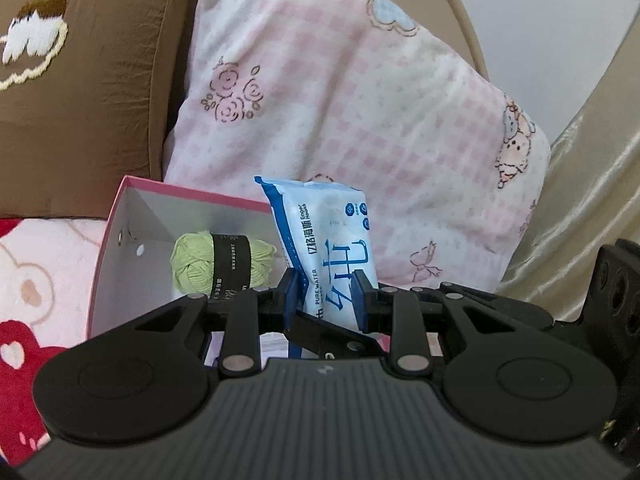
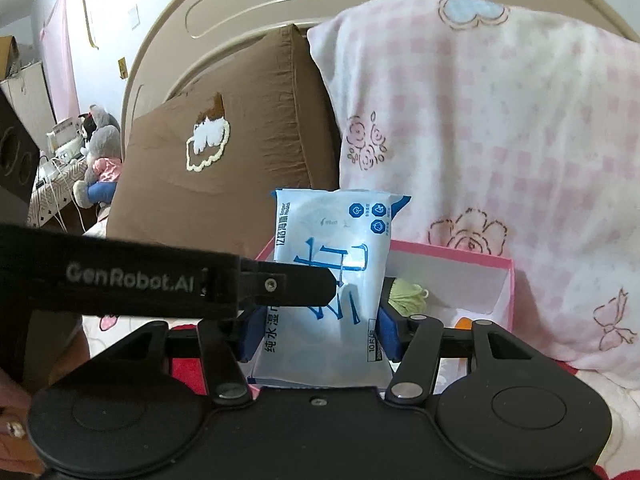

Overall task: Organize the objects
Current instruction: 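Lift the wet-wipe pack with the left gripper and carry it over the pink box, then lower the wet-wipe pack beside the plush toy and open the left gripper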

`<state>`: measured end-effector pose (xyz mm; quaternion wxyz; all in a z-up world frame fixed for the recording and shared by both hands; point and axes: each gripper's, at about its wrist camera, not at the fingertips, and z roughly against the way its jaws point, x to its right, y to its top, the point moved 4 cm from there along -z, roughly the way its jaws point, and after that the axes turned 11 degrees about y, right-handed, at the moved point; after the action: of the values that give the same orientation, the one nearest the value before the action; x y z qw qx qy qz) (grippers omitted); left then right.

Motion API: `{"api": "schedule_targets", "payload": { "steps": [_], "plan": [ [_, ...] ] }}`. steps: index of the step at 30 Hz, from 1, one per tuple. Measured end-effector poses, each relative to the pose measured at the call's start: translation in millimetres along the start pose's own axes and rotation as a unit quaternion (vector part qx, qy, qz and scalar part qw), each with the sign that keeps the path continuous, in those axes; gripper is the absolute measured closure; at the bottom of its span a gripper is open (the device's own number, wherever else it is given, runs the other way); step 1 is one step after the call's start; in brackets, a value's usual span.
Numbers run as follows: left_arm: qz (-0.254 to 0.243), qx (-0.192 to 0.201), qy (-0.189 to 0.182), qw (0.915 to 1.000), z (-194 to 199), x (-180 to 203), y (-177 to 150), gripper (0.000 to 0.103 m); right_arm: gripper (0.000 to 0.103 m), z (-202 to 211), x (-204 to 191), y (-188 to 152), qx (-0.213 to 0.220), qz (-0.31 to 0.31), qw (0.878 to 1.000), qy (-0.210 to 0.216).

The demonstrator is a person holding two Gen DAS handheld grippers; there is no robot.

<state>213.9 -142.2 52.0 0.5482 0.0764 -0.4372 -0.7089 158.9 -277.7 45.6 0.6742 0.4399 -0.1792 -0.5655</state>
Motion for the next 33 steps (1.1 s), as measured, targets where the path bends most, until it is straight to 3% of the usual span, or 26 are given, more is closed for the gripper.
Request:
{"api": "schedule_targets", "payload": {
  "steps": [11, 15, 23, 29, 33],
  "plan": [
    [0.013, -0.02, -0.026, 0.9994, -55.9, -13.4, -18.0, 0.077, 0.043, -31.6, 29.6, -25.1, -0.012, 0.002, 1.0, -0.021],
    [0.002, -0.035, -0.019, 0.9992, -80.1, -11.1, -27.8, 0.077, 0.043, -41.3, 47.6, -40.2, -0.007, -0.03, 0.999, -0.026],
    [0.041, -0.053, -0.025, 0.9974, -106.4, -22.5, -41.6, 0.08, 0.043, -64.6, 63.3, -56.0, -0.054, -0.036, 0.996, -0.054],
    [0.035, -0.072, -0.015, 0.9967, -123.7, -22.3, -45.4, 0.08, 0.044, -74.8, 87.1, -63.4, -0.058, -0.1, 0.993, -0.031],
    [0.026, -0.077, 0.007, 0.9967, -128.1, -25.8, -48.7, 0.085, 0.044, -78.2, 85.8, -67.7, -0.063, -0.095, 0.993, -0.033]
  ]
}}
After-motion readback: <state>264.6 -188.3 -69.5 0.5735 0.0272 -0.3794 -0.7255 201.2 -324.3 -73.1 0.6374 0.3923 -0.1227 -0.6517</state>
